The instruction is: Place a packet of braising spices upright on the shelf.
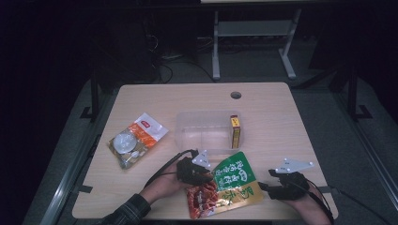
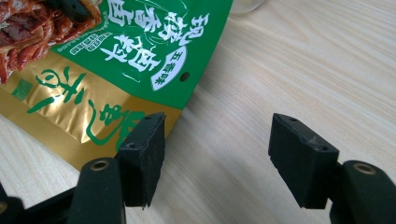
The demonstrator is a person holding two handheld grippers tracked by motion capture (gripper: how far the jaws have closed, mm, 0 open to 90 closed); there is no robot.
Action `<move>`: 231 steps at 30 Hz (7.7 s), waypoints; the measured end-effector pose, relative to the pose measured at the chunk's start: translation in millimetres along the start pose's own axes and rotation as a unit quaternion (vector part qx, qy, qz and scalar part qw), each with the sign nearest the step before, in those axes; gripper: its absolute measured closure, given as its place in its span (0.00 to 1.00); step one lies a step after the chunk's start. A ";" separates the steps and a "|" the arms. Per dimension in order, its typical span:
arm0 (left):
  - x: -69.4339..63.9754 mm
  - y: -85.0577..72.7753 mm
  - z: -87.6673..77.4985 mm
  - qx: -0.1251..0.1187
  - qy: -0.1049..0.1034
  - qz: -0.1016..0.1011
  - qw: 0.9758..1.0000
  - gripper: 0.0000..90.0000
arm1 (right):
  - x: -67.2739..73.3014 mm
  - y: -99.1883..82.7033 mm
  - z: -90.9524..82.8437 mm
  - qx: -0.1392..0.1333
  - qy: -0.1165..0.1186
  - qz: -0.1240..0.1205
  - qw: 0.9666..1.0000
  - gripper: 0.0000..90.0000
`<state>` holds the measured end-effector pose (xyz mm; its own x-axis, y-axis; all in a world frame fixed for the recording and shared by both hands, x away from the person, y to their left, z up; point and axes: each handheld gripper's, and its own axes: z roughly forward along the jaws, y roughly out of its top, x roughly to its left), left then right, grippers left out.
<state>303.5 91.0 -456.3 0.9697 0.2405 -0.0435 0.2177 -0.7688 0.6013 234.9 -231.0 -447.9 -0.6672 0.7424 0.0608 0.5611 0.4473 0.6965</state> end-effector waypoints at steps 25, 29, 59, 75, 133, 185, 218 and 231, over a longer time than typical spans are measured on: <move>0.6 -4.1 -21.5 -0.041 -0.001 -0.045 0.998 0.99 | 0.3 3.8 -5.4 -0.030 0.022 0.006 0.999 0.36; 0.1 -8.5 -32.2 -0.049 0.009 -0.049 0.998 0.99 | 3.1 6.0 -5.5 -0.043 0.042 0.000 0.998 0.34; 8.4 -28.0 -110.9 -0.161 0.074 -0.094 0.980 1.00 | 27.2 43.8 15.6 -0.081 0.155 -0.038 0.984 0.27; 10.4 -31.2 -125.1 -0.194 0.089 -0.106 0.971 1.00 | 46.7 91.4 55.8 -0.111 0.208 -0.046 0.971 0.46; -13.8 -89.5 -113.7 -0.135 0.089 -0.100 0.982 0.27 | 28.8 147.5 9.7 -0.155 0.229 -0.095 0.956 1.00; -15.7 -91.4 -87.2 -0.088 0.070 -0.069 0.991 0.23 | -31.0 185.4 2.6 -0.188 0.070 -0.001 0.980 1.00; -16.9 -91.0 -85.5 -0.075 0.070 -0.057 0.993 0.23 | -28.6 179.3 27.3 -0.144 0.055 0.010 0.988 1.00; -13.6 -91.5 -85.2 -0.063 0.064 -0.068 0.994 0.22 | -27.3 178.6 36.8 -0.129 0.063 0.014 0.989 0.99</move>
<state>260.9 208.5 -442.7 0.9080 0.4176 -0.0343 0.3228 -0.6451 0.6926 371.4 -153.0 -351.5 -0.7185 0.6768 0.1604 0.4471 0.2728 0.8519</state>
